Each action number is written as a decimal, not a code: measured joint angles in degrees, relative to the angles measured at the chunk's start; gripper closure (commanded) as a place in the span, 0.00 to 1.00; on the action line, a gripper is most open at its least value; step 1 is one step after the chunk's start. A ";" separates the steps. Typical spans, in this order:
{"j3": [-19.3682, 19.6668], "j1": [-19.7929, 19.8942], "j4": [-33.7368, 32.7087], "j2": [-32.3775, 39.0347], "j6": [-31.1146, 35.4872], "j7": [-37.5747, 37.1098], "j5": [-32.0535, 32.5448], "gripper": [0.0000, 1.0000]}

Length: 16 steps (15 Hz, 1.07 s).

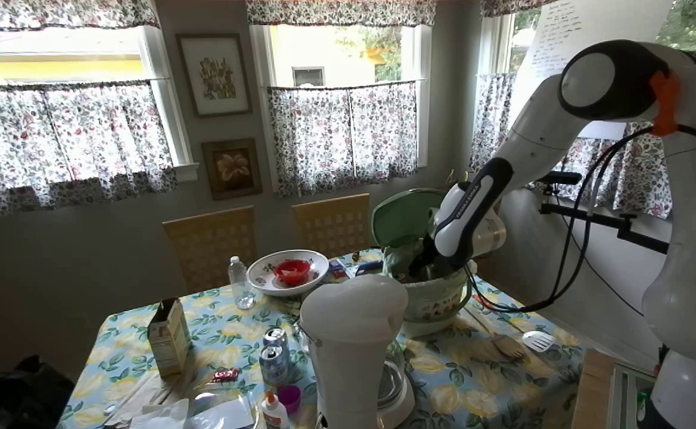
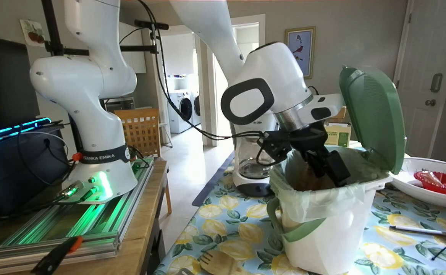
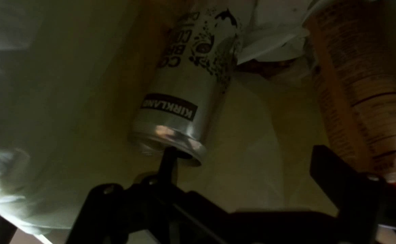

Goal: Remove the can from the rubbish bin

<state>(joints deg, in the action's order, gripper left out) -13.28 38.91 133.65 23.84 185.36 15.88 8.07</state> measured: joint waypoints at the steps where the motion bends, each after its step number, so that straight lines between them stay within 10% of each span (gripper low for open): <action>1: -0.20 -0.06 -0.08 -0.10 -0.71 0.00 0.00 0.00; 3: 1.45 -1.62 -0.43 -0.37 -2.05 0.00 0.00 0.03; 4: 3.22 -3.10 -0.57 -0.54 -2.74 0.00 0.00 0.26; 16: 22.02 -21.22 -1.29 -1.08 -4.14 -0.02 0.00 0.99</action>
<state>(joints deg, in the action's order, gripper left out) 8.74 17.69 132.36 22.76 181.23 15.86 8.07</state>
